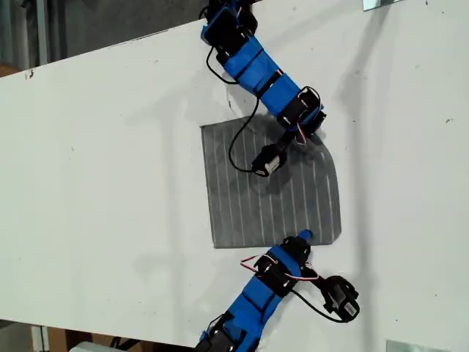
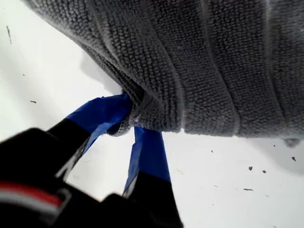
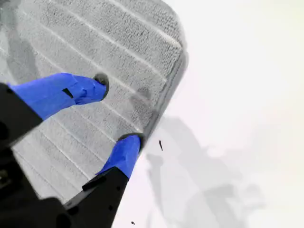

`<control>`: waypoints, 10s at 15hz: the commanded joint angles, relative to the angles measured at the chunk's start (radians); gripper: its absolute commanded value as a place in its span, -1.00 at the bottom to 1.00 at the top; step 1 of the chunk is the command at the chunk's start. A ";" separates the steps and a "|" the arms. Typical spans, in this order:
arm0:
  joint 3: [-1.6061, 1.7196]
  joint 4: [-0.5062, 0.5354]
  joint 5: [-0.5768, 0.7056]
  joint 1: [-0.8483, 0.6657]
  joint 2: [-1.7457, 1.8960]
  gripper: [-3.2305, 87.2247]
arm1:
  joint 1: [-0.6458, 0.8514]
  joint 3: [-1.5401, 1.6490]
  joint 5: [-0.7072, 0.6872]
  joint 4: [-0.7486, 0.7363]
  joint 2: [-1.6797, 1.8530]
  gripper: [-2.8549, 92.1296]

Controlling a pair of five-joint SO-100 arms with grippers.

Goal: Grasp corners of a square towel and fold twice.

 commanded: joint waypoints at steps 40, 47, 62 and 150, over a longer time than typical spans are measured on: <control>0.578 -0.094 0.337 -0.491 0.848 -0.93 | 0.503 0.199 -0.261 0.207 0.638 -0.94; 0.805 -0.242 0.459 -0.712 0.890 -0.93 | 0.807 0.341 -0.442 0.101 0.672 -0.94; 0.867 -0.382 0.337 -0.558 0.686 -0.93 | 0.675 0.706 -0.345 -0.026 0.684 -0.94; 2.014 -0.117 0.591 -0.296 2.402 -0.45 | 0.273 1.420 0.465 -0.905 0.844 -0.36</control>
